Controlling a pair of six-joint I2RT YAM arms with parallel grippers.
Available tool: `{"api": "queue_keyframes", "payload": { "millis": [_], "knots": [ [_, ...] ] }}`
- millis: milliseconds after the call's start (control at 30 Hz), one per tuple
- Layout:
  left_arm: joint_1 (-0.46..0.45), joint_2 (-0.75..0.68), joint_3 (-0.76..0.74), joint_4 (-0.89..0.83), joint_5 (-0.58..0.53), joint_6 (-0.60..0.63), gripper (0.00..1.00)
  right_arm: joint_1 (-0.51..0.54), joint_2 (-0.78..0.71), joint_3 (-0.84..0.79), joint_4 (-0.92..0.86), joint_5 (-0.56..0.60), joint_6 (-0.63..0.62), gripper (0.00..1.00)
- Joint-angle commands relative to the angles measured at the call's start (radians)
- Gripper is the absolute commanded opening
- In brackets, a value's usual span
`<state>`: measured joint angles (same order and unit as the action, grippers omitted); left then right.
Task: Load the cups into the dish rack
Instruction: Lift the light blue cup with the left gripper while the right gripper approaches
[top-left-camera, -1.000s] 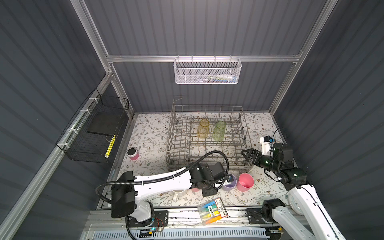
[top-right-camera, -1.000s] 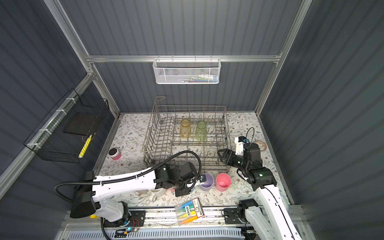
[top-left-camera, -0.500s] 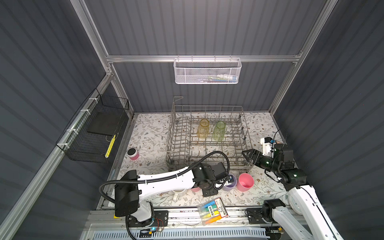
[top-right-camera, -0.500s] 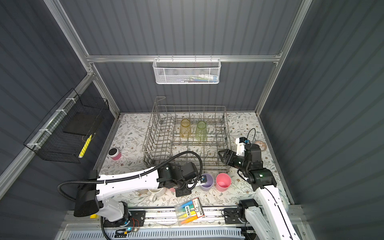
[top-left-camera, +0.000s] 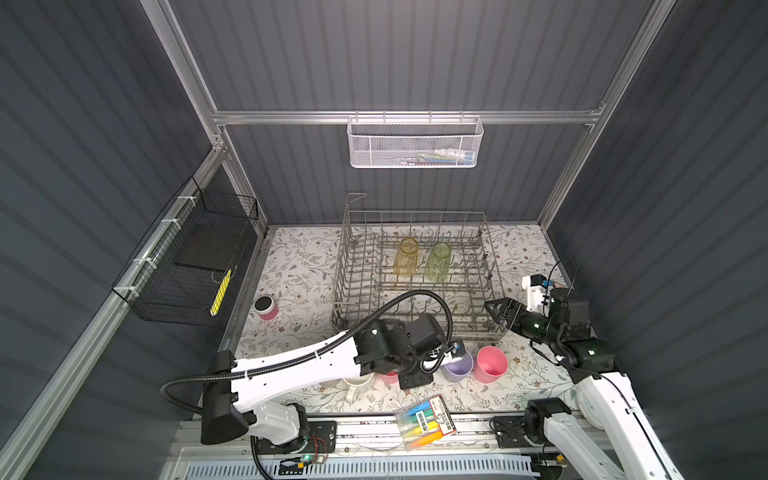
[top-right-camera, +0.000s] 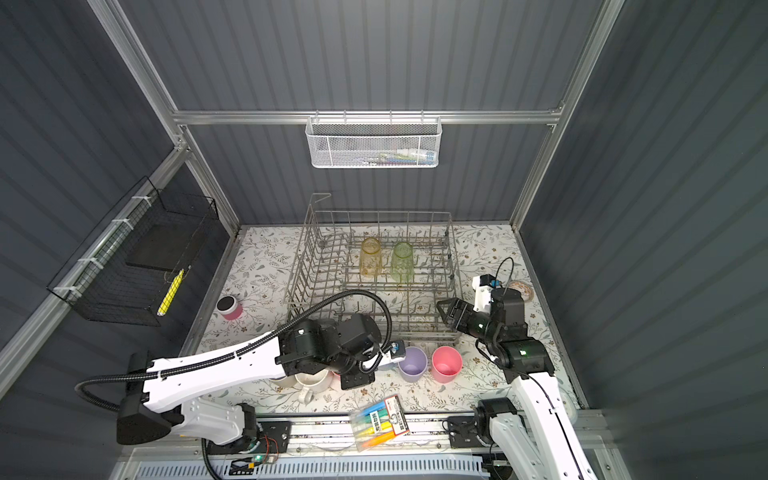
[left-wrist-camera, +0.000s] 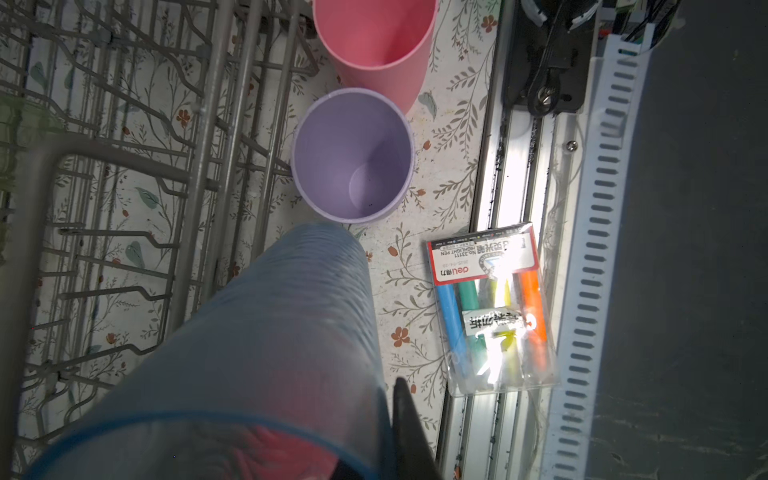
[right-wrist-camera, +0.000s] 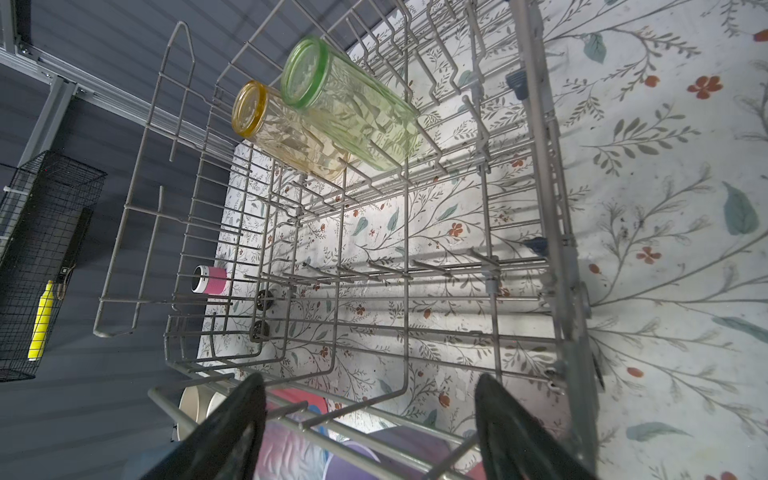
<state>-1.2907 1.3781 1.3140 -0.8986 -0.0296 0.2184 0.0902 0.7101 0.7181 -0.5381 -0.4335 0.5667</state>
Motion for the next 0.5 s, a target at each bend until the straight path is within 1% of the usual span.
{"api": "queue_keyframes", "payload": {
  "millis": [0,100,333,467],
  "knots": [
    [-0.004,-0.063,0.042,0.003,0.045,0.012,0.0,-0.005,-0.007,0.025,0.016,-0.022,0.002,0.79],
    [-0.003,-0.12,0.04,0.041,0.087,0.004,0.0,-0.008,-0.014,0.041,0.017,-0.038,-0.002,0.8],
    [-0.001,-0.236,0.012,0.126,0.142,0.013,0.0,-0.008,-0.046,0.074,0.038,-0.083,0.003,0.89],
    [-0.001,-0.304,-0.013,0.201,0.135,0.021,0.0,-0.007,-0.051,0.082,0.056,-0.105,0.01,0.94]
  ]
}}
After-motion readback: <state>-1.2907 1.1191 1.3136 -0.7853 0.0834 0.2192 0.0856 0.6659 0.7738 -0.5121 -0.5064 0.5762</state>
